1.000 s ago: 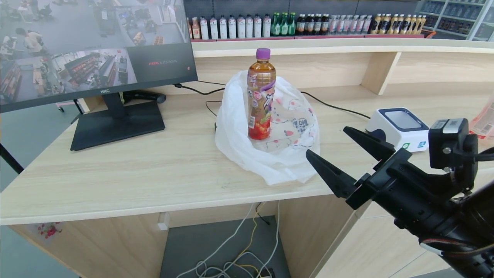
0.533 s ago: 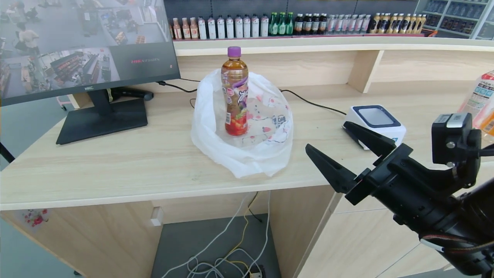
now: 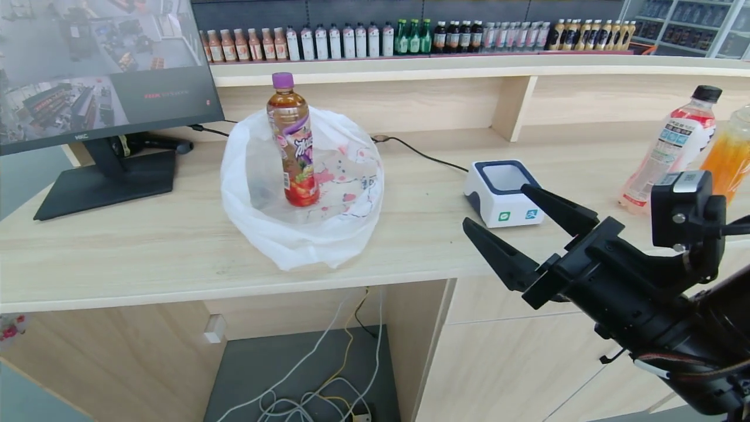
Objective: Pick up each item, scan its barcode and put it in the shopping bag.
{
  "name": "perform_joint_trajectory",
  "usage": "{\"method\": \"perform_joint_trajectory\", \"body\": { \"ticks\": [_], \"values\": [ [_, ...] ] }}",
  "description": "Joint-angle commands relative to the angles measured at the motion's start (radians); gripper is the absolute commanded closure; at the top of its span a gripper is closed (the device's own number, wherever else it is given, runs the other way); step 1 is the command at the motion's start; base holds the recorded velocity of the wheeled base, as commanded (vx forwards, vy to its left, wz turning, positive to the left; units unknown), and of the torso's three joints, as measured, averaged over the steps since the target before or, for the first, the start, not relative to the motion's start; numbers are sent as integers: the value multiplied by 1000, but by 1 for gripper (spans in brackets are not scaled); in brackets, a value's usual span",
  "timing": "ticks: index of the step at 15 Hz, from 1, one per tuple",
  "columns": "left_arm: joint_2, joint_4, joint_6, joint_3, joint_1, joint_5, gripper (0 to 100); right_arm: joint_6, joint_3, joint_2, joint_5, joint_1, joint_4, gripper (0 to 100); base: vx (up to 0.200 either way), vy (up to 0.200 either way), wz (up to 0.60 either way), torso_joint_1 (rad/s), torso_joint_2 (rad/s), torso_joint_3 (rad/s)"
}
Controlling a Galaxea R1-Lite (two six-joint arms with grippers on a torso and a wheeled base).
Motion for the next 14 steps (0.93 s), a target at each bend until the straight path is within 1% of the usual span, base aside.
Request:
{"method": "perform_joint_trajectory", "body": {
  "ticks": [1,2,4,14],
  "values": [
    [0,0,0,0,0,0,0,0,0,6,0,0,-1,0,0,-200,600,2,2,7],
    [0,0,0,0,0,0,0,0,-2,6,0,0,-1,0,0,-200,0,7,7,2],
    [0,0,-2,0,0,0,0,0,3,6,0,-3,-1,0,-200,-200,0,5,-2,9],
    [0,0,-2,0,0,0,0,-2,0,23,0,-10,-1,0,0,-200,0,2,2,3]
  ]
}}
